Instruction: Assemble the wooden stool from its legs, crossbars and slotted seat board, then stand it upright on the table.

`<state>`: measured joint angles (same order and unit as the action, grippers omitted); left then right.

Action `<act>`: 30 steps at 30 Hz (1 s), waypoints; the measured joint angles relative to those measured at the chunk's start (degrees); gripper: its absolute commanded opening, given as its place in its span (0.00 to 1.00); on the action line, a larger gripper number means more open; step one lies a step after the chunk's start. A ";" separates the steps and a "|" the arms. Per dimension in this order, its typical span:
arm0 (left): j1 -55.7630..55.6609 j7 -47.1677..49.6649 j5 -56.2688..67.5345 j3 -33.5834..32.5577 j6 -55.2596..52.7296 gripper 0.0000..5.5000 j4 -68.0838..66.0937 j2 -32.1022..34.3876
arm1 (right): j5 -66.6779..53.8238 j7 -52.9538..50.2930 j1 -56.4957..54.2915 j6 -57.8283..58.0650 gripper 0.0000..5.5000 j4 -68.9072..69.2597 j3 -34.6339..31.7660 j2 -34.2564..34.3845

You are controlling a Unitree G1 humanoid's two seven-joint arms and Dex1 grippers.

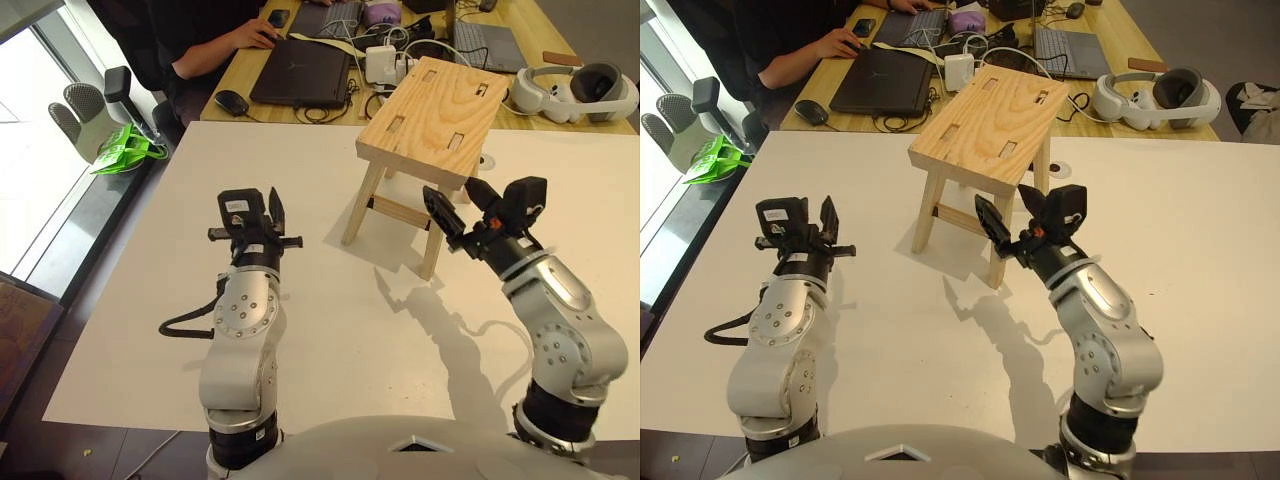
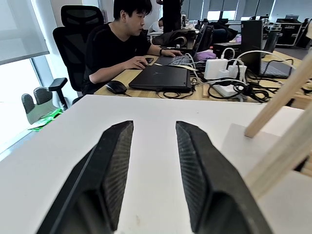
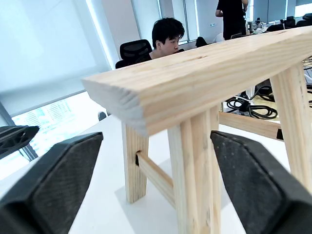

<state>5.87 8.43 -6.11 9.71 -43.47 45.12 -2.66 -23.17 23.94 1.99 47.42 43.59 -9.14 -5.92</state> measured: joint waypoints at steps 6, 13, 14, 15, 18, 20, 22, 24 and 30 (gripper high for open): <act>6.87 -1.93 -0.86 10.61 11.78 0.29 -3.84 1.48 | 2.59 -5.56 9.72 -8.96 0.74 2.12 -0.95 0.88; 9.49 -1.99 2.19 7.31 17.37 0.29 -8.41 0.42 | 5.39 -16.33 13.74 -15.01 0.74 -4.17 -2.46 7.46; 9.44 -2.03 2.89 6.50 17.72 0.29 -9.04 0.27 | 4.27 -17.19 13.64 -15.03 0.74 -4.76 -3.00 8.23; 9.43 -2.07 3.47 5.80 17.74 0.29 -9.82 0.19 | 3.34 -17.52 13.62 -15.02 0.74 -5.34 -3.34 8.79; 9.23 -2.12 4.74 4.17 17.74 0.29 -10.68 0.08 | 1.27 -19.57 13.42 -15.03 0.74 -6.63 -3.58 9.69; 9.21 -2.26 6.12 3.01 17.67 0.29 -10.86 0.02 | 0.04 -21.24 13.11 -15.03 0.74 -7.83 -3.71 9.71; 9.21 -2.73 7.06 2.70 17.27 0.29 -11.03 0.01 | -0.53 -22.35 13.15 -15.04 0.74 -7.86 -3.51 9.71; 9.22 -2.99 8.02 2.67 16.87 0.29 -11.23 0.01 | -1.19 -22.81 13.24 -15.04 0.74 -7.86 -3.38 9.71; 9.35 -3.07 8.82 2.78 16.11 0.29 -11.31 0.03 | -3.13 -24.44 13.96 -15.05 0.74 -7.86 -3.31 9.70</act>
<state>15.22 5.36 2.70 12.49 -27.36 33.81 -2.63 -26.31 -0.49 15.95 32.38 35.74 -12.45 3.78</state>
